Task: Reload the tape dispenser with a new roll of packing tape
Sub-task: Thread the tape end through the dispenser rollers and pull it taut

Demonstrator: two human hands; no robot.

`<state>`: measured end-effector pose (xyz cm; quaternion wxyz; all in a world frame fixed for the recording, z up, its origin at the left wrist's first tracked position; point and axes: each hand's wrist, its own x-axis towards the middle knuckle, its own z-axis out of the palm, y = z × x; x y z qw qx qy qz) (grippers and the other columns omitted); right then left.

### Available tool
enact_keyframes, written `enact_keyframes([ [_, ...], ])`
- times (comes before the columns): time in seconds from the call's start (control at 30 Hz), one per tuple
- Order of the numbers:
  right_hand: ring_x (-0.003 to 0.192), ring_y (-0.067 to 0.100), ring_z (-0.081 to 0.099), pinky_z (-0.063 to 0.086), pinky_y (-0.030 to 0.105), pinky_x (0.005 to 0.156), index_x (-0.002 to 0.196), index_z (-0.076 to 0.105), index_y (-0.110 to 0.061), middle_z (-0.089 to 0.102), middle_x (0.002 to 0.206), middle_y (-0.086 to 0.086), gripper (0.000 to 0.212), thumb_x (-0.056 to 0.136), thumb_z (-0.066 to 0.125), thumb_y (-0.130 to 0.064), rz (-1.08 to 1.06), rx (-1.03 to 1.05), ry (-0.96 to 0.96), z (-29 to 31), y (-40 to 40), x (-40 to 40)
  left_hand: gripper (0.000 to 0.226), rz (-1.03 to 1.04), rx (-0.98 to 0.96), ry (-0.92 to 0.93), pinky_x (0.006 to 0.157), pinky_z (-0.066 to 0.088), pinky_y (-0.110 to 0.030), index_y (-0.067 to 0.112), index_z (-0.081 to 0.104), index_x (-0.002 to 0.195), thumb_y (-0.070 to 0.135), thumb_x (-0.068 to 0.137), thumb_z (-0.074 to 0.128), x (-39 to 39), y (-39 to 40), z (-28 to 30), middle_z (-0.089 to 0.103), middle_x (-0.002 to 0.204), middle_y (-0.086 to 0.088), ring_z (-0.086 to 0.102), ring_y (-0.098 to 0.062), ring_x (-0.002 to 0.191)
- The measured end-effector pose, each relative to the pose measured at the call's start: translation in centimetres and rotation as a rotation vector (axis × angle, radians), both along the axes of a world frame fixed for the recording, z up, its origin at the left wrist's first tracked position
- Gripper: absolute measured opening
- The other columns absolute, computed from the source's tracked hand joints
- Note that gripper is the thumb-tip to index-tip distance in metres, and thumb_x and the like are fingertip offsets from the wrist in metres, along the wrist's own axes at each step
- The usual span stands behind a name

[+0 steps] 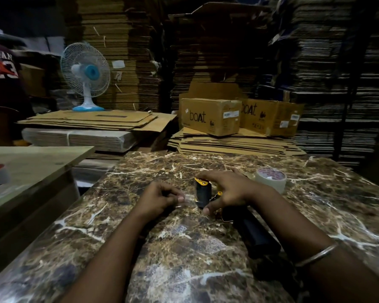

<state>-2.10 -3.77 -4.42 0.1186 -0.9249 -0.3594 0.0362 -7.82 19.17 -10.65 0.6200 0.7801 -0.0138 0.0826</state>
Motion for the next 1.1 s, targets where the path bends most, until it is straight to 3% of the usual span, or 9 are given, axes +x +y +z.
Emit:
enact_keyframes([
  [0.17, 0.149, 0.014, 0.03, 0.013, 0.06, 0.123, 0.151, 0.033, -0.044, 0.032, 0.162, -0.016, 0.114, 0.05, 0.073, -0.08, 0.019, 0.053, 0.041, 0.0, 0.1, 0.0, 0.005, 0.001, 0.004, -0.024, 0.045, 0.039, -0.023, 0.002, 0.076, 0.079, -0.002, 0.082, 0.073, 0.1, 0.2, 0.0, 0.069, 0.063, -0.01, 0.053, -0.017, 0.049],
  [0.3, 0.15, 0.014, 0.027, 0.007, 0.061, 0.123, 0.151, 0.034, -0.043, 0.03, 0.163, -0.017, 0.108, 0.057, 0.08, -0.071, 0.015, 0.045, 0.043, 0.3, 0.1, -0.5, 0.013, 0.059, -0.059, -0.019, 0.047, 0.046, -0.022, 0.003, 0.074, 0.077, -0.008, 0.083, 0.069, -0.2, 1.2, 0.1, 0.071, 0.06, -0.001, 0.06, -0.013, 0.053],
  [0.4, 0.149, 0.014, 0.03, 0.012, 0.058, 0.123, 0.149, 0.038, -0.044, 0.035, 0.161, -0.016, 0.108, 0.054, 0.08, -0.072, 0.011, 0.064, 0.044, 0.4, 0.1, -0.6, 0.011, 0.093, -0.051, -0.006, 0.048, 0.042, -0.024, 0.004, 0.075, 0.078, -0.004, 0.084, 0.07, -0.4, 1.8, -0.1, 0.071, 0.064, -0.009, 0.055, -0.019, 0.053],
  [0.5, 0.147, 0.016, 0.034, 0.019, 0.053, 0.123, 0.147, 0.042, -0.044, 0.041, 0.158, -0.014, 0.104, 0.055, 0.082, -0.071, -0.007, 0.086, 0.028, 0.4, 0.2, -0.6, 0.007, 0.162, -0.011, -0.032, 0.057, 0.049, -0.027, -0.003, 0.074, 0.088, -0.003, 0.086, 0.068, -0.2, 1.2, -0.1, 0.075, 0.086, -0.022, 0.063, -0.022, 0.068],
  [0.77, 0.143, 0.015, 0.04, 0.01, 0.052, 0.124, 0.143, 0.048, -0.037, 0.049, 0.152, -0.012, 0.101, 0.055, 0.08, -0.074, -0.043, 0.0, -0.043, 1.6, 1.3, -1.5, 0.009, 0.245, 0.125, -0.063, 0.084, 0.058, -0.04, 0.012, 0.076, 0.084, 0.007, 0.087, 0.07, 0.9, 0.7, -0.5, 0.078, 0.095, -0.002, 0.073, -0.021, 0.092],
  [0.97, 0.134, 0.02, 0.047, 0.03, 0.04, 0.109, 0.134, 0.058, -0.033, 0.058, 0.141, -0.008, 0.084, 0.061, 0.085, -0.063, -0.08, -0.008, -0.102, 2.7, 2.2, -2.4, 0.011, 0.254, 0.146, -0.078, 0.072, 0.057, -0.035, 0.01, 0.074, 0.087, 0.007, 0.091, 0.064, 0.4, -0.1, -0.1, 0.076, 0.096, -0.005, 0.07, -0.022, 0.092],
  [1.03, 0.133, 0.02, 0.047, 0.028, 0.041, 0.112, 0.132, 0.06, -0.033, 0.06, 0.139, -0.007, 0.079, 0.063, 0.085, -0.061, -0.088, -0.009, -0.12, 2.6, 2.5, -2.3, 0.012, 0.249, 0.205, -0.093, 0.079, 0.055, -0.038, 0.011, 0.073, 0.086, 0.008, 0.092, 0.063, 0.5, -0.3, -0.1, 0.076, 0.094, -0.006, 0.069, -0.023, 0.091],
  [1.1, 0.134, 0.02, 0.047, 0.025, 0.043, 0.115, 0.131, 0.06, -0.033, 0.06, 0.14, -0.008, 0.077, 0.064, 0.084, -0.061, -0.095, -0.013, -0.139, 2.4, 2.6, -2.2, 0.012, 0.259, 0.236, -0.094, 0.079, 0.052, -0.032, 0.012, 0.073, 0.085, 0.008, 0.092, 0.064, 0.6, -0.2, -0.2, 0.076, 0.092, -0.003, 0.068, -0.02, 0.089],
])
